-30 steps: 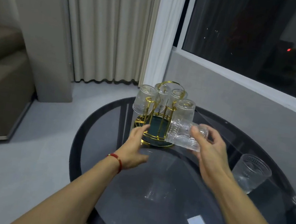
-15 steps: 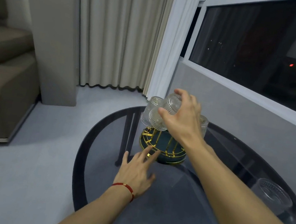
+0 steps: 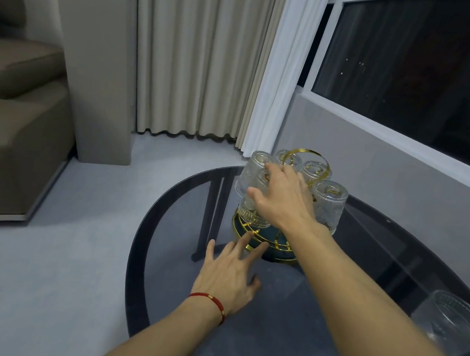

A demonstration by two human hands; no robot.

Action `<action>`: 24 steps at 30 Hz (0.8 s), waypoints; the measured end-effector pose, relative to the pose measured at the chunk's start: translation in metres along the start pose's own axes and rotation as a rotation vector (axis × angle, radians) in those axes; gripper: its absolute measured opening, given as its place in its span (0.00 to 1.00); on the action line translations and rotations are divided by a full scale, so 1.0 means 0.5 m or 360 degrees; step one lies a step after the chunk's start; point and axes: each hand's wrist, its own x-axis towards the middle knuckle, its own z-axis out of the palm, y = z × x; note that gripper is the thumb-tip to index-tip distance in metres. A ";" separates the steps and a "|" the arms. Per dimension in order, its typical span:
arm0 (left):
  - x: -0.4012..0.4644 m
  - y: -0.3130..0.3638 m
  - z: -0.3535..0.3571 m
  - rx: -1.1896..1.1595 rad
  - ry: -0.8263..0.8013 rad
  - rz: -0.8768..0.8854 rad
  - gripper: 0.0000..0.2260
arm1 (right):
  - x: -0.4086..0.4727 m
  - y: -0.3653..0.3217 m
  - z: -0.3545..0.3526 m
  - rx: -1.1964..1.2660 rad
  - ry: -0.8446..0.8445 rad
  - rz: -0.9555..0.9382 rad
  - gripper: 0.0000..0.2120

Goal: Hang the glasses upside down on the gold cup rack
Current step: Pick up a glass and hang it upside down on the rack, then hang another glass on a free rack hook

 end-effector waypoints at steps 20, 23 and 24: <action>-0.032 0.166 -0.048 -0.0075 -0.0219 -0.0091 0.31 | -0.352 0.271 -0.092 -0.0108 0.0417 0.0518 0.27; -0.044 0.240 -0.066 -0.0332 -0.0193 0.0000 0.32 | -0.381 0.327 -0.105 0.0011 0.0427 0.0966 0.38; -0.047 0.258 -0.070 -0.0456 -0.0181 0.0012 0.32 | -0.387 0.340 -0.107 0.0165 0.0441 0.1091 0.43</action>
